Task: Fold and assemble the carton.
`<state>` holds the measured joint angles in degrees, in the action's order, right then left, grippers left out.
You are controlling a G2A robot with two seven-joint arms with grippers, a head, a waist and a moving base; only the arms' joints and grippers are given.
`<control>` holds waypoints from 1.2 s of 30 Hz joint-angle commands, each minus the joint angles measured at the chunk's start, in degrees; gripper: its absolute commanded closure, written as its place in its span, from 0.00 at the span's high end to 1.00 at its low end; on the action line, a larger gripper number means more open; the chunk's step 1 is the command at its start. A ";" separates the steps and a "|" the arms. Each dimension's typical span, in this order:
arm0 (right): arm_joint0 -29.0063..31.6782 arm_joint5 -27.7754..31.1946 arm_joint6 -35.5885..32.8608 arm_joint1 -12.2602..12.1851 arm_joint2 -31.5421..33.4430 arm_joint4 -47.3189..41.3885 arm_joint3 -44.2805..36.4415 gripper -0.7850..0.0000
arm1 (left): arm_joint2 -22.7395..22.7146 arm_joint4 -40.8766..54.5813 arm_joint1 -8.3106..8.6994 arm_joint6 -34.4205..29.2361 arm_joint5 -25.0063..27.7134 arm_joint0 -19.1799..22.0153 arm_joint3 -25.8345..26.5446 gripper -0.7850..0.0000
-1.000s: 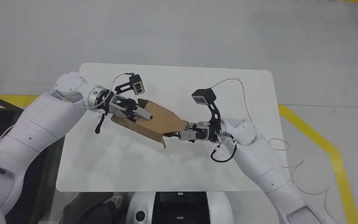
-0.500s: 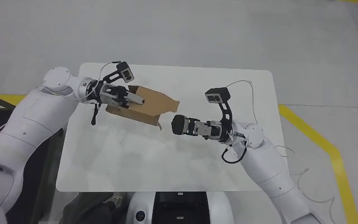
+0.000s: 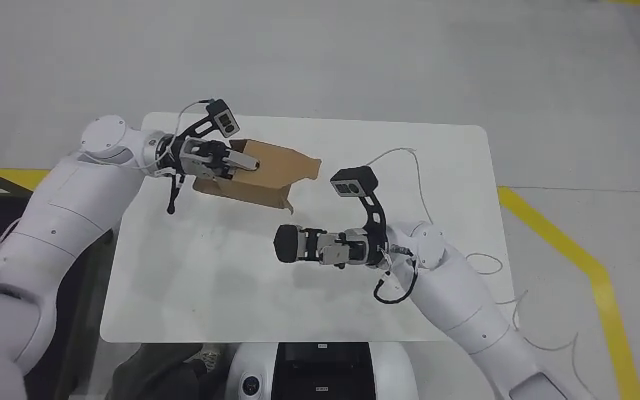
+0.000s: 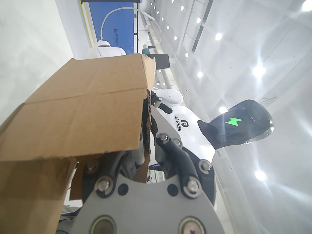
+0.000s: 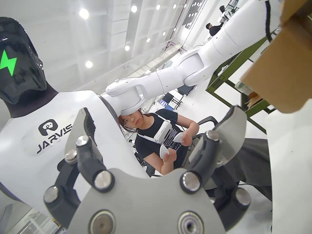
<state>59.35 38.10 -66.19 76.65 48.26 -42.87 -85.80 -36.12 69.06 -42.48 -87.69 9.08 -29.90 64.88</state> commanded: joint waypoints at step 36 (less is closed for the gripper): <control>0.36 2.30 5.78 -0.29 5.93 -0.13 5.44 1.00 | -2.11 -4.70 0.31 -0.31 -5.23 -3.00 4.82 0.00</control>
<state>59.93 40.65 -59.74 76.31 54.28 -42.15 -80.70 -38.23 64.23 -42.21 -88.00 3.90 -32.88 69.65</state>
